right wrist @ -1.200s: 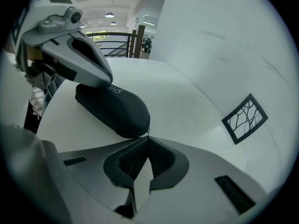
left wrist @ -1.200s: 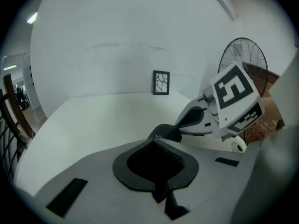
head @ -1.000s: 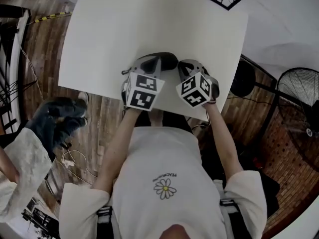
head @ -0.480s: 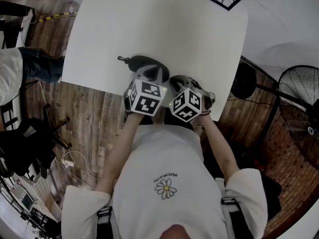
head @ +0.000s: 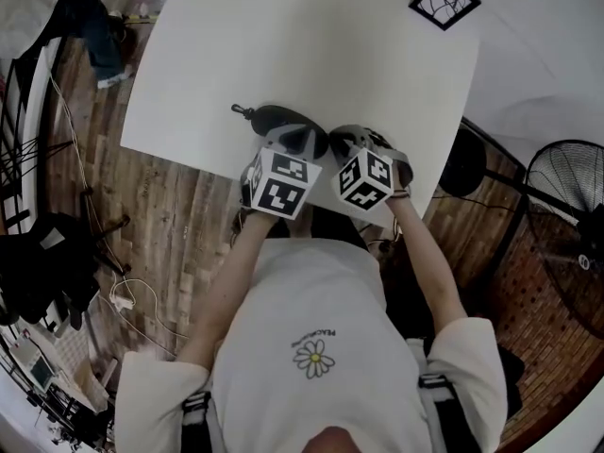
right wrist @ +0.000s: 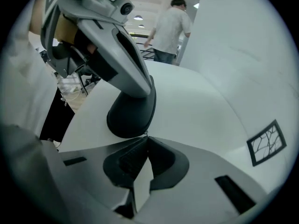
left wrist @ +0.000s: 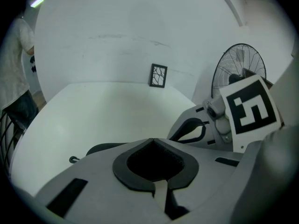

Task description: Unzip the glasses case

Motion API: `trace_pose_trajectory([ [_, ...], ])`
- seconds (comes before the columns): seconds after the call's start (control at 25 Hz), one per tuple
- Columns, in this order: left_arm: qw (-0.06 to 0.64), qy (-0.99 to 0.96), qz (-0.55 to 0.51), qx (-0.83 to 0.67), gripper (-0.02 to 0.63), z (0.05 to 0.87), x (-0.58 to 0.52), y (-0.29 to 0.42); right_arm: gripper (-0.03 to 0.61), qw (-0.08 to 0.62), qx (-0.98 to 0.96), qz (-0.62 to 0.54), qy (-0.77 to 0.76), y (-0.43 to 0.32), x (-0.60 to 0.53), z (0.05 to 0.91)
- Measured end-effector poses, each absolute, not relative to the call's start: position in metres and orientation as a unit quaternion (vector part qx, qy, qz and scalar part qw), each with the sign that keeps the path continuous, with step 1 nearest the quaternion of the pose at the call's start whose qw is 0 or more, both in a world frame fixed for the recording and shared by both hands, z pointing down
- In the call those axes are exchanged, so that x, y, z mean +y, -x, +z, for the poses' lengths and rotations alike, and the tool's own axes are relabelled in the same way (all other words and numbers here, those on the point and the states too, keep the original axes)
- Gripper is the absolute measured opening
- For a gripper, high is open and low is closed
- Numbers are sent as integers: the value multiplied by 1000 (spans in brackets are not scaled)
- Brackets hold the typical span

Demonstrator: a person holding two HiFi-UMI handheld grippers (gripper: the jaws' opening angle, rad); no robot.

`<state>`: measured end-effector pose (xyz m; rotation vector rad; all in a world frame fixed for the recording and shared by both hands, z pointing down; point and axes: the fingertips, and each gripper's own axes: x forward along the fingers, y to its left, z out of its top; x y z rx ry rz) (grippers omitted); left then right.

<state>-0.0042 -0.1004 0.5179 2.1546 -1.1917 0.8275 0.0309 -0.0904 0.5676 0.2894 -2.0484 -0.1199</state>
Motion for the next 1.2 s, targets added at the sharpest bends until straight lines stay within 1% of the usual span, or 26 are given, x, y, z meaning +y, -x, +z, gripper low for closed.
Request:
trace_pose_trajectory([
  [0.2, 277, -795, 294, -452, 14, 519, -100, 4, 8, 499, -856, -138, 4, -10, -111, 569],
  [0.32, 291, -791, 283, -457, 14, 517, -99, 4, 8, 494, -852, -165, 58, 6, -116, 566],
  [0.64, 308, -788, 261, -465, 14, 512, -97, 6, 8, 483, -843, -211, 106, 50, -129, 558],
  [0.84, 305, -790, 258, -466, 14, 515, -97, 4, 8, 476, -842, -225, 120, 67, -132, 561],
  [0.96, 318, -792, 238, -464, 14, 510, -103, 14, 8, 474, -854, -206, 67, 66, -145, 554],
  [1.08, 321, -784, 227, -481, 14, 505, -116, 31, 8, 463, -874, -129, -75, 43, -178, 539],
  [1.2, 304, -789, 244, -476, 14, 501, -128, 32, 7, 461, -864, -70, -190, 2, -189, 535],
])
